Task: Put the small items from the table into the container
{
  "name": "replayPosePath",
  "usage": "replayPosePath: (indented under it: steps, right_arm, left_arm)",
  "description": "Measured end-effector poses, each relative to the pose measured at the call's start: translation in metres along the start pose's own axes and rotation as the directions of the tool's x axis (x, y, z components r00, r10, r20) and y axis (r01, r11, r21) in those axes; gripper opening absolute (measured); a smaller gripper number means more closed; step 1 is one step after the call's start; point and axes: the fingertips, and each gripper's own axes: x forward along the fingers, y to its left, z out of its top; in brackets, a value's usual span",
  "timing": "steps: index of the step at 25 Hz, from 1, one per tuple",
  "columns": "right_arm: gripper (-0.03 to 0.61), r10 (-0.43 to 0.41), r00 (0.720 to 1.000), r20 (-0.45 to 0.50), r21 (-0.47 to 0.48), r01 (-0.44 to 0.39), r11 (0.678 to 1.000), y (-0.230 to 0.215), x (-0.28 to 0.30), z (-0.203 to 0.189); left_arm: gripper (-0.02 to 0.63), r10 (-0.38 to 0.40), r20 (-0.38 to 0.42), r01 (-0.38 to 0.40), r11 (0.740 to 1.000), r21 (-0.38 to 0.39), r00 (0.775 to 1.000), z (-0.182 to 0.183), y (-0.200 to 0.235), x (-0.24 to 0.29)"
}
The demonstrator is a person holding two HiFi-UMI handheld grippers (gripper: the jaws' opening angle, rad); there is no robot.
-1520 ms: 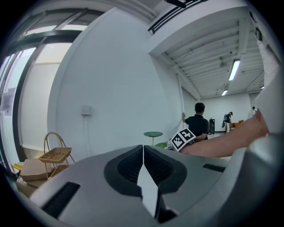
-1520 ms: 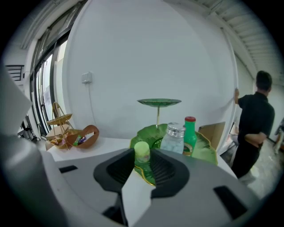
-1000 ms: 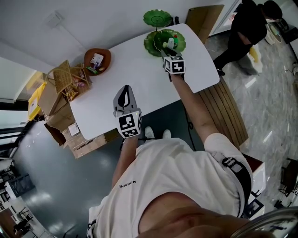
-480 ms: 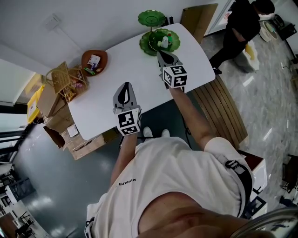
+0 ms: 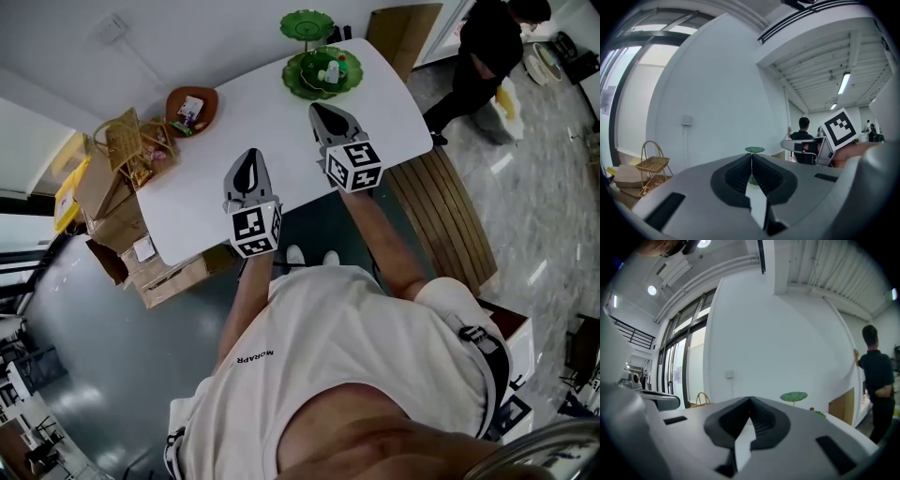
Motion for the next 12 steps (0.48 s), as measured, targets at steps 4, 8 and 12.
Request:
replayPosePath:
  steps: [4, 8, 12]
  right_arm:
    - [0.014, 0.023, 1.0, 0.015, 0.012, -0.023, 1.0, 0.02, -0.014, 0.005]
    - [0.013, 0.047, 0.999, 0.025, -0.009, -0.047, 0.999, 0.037, -0.028, 0.011]
    - [0.013, 0.081, 0.996, 0.032, -0.054, -0.079, 0.995, 0.055, -0.036, 0.015]
  left_arm:
    - [0.005, 0.003, 0.009, -0.003, 1.0, -0.001, 1.0, 0.004, 0.001, -0.008]
    - [0.005, -0.022, 0.021, 0.022, 1.0, -0.014, 1.0, 0.008, -0.003, -0.011]
    - [0.005, -0.041, 0.044, 0.041, 0.999, 0.004, 0.998, 0.015, -0.004, -0.017]
